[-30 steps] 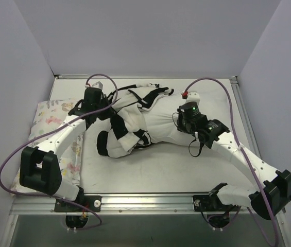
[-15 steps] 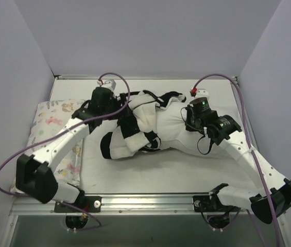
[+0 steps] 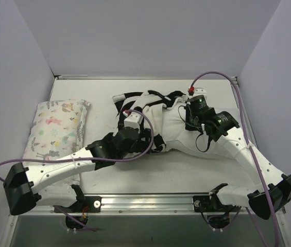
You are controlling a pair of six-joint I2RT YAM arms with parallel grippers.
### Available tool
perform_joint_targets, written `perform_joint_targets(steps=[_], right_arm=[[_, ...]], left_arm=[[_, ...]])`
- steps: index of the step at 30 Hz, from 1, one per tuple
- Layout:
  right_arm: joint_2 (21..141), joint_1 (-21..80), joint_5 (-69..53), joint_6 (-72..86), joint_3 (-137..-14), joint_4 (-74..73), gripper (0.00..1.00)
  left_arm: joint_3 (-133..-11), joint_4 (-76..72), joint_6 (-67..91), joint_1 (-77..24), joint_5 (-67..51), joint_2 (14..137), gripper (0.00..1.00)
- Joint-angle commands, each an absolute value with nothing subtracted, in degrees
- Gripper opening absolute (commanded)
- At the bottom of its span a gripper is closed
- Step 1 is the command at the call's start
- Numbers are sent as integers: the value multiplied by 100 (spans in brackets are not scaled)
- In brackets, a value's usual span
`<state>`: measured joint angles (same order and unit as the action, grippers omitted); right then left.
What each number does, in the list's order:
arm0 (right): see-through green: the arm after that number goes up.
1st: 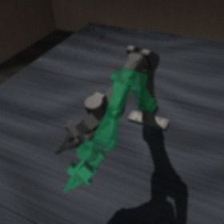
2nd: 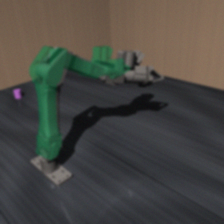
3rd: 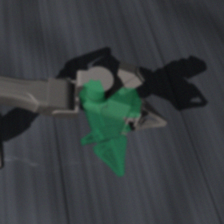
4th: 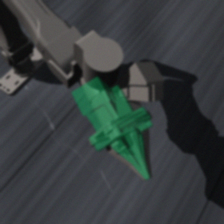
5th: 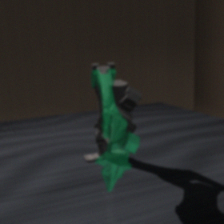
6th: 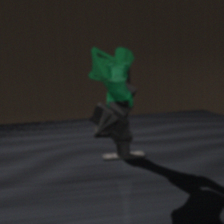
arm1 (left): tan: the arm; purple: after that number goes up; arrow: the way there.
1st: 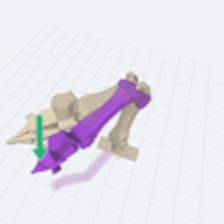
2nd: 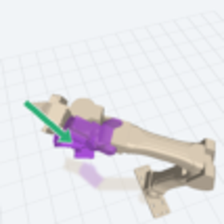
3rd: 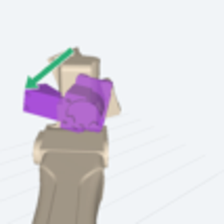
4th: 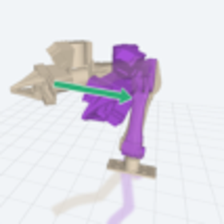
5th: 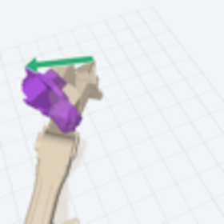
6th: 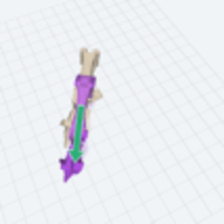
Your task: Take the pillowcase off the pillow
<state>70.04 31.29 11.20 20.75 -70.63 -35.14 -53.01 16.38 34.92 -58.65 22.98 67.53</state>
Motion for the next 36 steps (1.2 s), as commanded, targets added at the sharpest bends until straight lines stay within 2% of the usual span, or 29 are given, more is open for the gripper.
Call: perform_joint_targets(steps=[1,3,5,9,12,16,20,26,32,34,35,36], right_arm=[[6943,3269,1459,2083,-7427,-3252,0],[6935,3313,1477,2083,-7418,-3278,0],[6882,3296,1512,2057,-7409,-3305,0],[6759,3199,1530,1987,-7444,-3384,0],[6689,3085,1521,1942,-7462,-3393,0],[6618,2866,1363,1934,-7427,-3401,0],[6496,2655,1108,1969,-7418,-3393,0],[6302,2496,914,1995,-7383,-3401,0],[6258,2356,659,1916,-7304,-3428,0],[6284,2364,415,1855,-7208,-3393,0],[6354,2373,222,1811,-7164,-3340,0],[6398,2390,46,1758,-7076,-3262,0]], left_arm=[[-5335,1046,3770,-6047,3093,7275,98],[-5309,985,3998,-6038,3547,7435,98],[-5343,1106,4121,-6029,3961,7611,91],[-5467,2300,4972,-5303,4412,7735,0],[-4985,2294,5115,-4783,4395,7366,0],[-4343,2242,5212,-3362,4088,6778,0],[-3947,1882,5133,-2289,3395,6688,0],[-4385,1723,5036,-1679,3024,7513,0],[-4834,1477,4720,-1679,2637,7963,0],[-4834,1074,4431,-1670,2070,8059,1],[-4825,602,4134,-1670,1700,8120,11],[-4834,363,3974,-1679,1052,8304,34]])
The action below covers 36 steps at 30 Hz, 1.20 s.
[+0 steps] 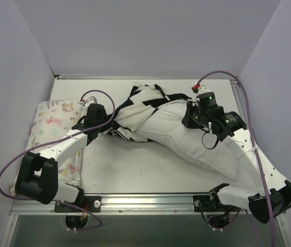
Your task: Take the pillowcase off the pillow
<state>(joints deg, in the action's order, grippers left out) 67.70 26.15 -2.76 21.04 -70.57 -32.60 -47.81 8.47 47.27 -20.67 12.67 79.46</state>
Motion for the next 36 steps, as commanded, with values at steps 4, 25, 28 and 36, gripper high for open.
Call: perform_joint_targets(steps=[4,25,28,36], right_arm=[[6565,2777,-53,1661,-6873,-3033,0],[6706,3480,430,1556,-6908,-2813,1],[6627,3516,466,1538,-6952,-2847,0],[6144,3621,344,1433,-7426,-3155,0]], left_arm=[[-4904,-245,3762,-1854,502,8743,81],[-3902,-2268,3700,-2478,-782,8104,37],[-3850,-2093,3692,-2575,-677,7788,0],[-3770,-502,3138,-3628,1227,4910,0]])
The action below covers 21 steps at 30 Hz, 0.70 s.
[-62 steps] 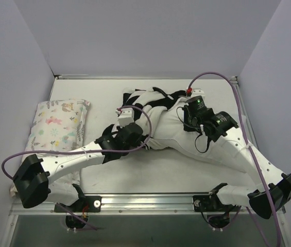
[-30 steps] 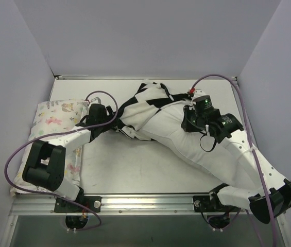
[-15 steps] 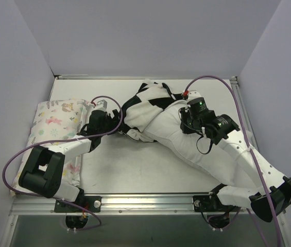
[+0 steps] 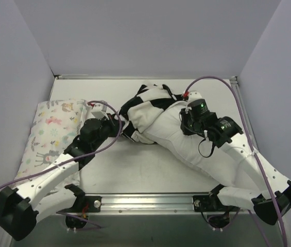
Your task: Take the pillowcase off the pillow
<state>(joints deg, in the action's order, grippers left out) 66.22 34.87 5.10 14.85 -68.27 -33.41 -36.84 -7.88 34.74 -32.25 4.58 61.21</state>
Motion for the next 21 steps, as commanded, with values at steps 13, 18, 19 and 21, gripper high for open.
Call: perform_joint_targets(steps=[13,18,19,21], right_arm=[[6695,2761,-411,1705,-8122,-3165,0],[8145,2233,-896,1977,-8024,-2734,0],[8556,2232,-957,2004,-8068,-2707,0],[8893,2267,-1046,2091,-8121,-2514,0]], left_arm=[[-6080,1283,2127,-5335,3059,5456,0],[-7126,1484,2039,-5239,3190,6869,0],[-7554,1581,2039,-5160,3103,7099,0],[-8075,1967,2135,-4870,2797,7818,0]])
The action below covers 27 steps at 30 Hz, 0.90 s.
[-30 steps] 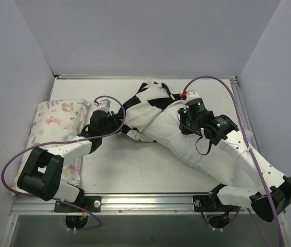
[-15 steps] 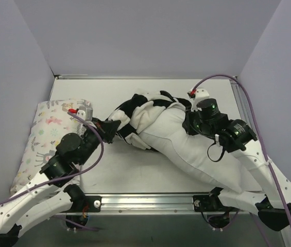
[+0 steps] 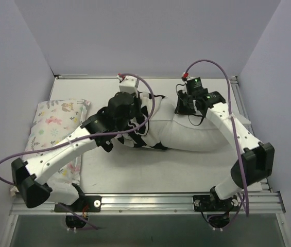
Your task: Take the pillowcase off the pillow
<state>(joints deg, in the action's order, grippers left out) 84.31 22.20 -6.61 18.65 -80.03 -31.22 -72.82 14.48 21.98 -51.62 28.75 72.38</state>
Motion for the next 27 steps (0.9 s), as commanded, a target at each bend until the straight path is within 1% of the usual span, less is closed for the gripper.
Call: perform_joint_targets(steps=[1,2,4,5,6,7,9,13,17,19,22,24,26,27], right_arm=[[9190,2268,-1089,2109,-8165,-2488,0],[9306,2285,-1099,2127,-8217,-2496,2],[9369,2381,-968,2110,-8288,-2496,26],[9300,2408,-836,2083,-8279,-2487,39],[9212,2460,-583,2048,-8262,-2479,61],[9063,2513,-502,2004,-8305,-2479,68],[8895,2540,-379,1960,-8393,-2531,77],[8168,2707,217,1864,-8630,-2558,85],[7498,3329,754,1452,-8675,-2488,90],[7096,3576,931,1301,-8570,-2487,92],[6498,3972,1186,1230,-7982,-2444,94],[6206,4278,1572,1248,-7245,-2338,95],[5837,4412,1809,1388,-6665,-2155,96],[5758,4430,1993,1450,-6149,-2066,97]], left_arm=[[-8451,2056,2127,-4834,2743,8031,0],[-8594,2205,2110,-4799,2707,8233,0],[-8893,2434,2136,-4711,2628,8717,0],[-9121,2669,2205,-4676,2576,8858,0],[-9262,2802,2267,-4537,2523,9138,0],[-9394,2986,2355,-4448,2401,9297,0],[-9834,3479,2566,-4272,2259,9770,0],[-10554,4095,2610,-4035,2136,10501,0],[-11310,4648,2593,-3789,1689,11240,0],[-11644,4833,2575,-3744,1653,11565,0],[-12030,4965,2566,-3613,1424,11899,0],[-12233,5150,2558,-3525,1319,12145,0],[-12566,5325,2523,-3489,1275,12295,0],[-12699,5387,2514,-3463,1257,12444,0]])
